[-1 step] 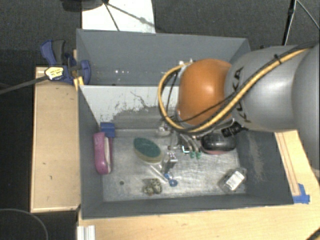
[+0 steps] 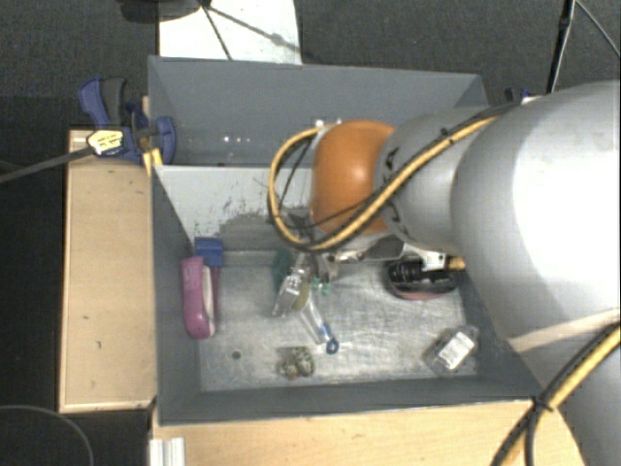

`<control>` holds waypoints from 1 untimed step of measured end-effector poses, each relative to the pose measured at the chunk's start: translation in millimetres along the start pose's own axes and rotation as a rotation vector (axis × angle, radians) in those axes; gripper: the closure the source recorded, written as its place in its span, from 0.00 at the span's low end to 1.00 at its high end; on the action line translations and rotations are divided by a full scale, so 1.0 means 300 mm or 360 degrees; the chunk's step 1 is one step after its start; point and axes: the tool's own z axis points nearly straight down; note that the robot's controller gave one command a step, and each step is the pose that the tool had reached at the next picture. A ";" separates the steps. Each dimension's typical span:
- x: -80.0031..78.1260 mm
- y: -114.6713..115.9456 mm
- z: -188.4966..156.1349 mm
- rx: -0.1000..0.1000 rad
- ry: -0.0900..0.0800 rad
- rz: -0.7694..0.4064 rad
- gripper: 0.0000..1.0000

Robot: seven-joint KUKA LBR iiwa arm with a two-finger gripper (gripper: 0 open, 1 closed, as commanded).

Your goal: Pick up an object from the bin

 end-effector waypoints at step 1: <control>-0.045 -0.084 -0.095 0.0004 -0.0005 0.0179 0.00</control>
Offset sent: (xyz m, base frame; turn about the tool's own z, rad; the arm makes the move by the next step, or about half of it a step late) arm 0.0018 -0.0277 0.0268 0.1131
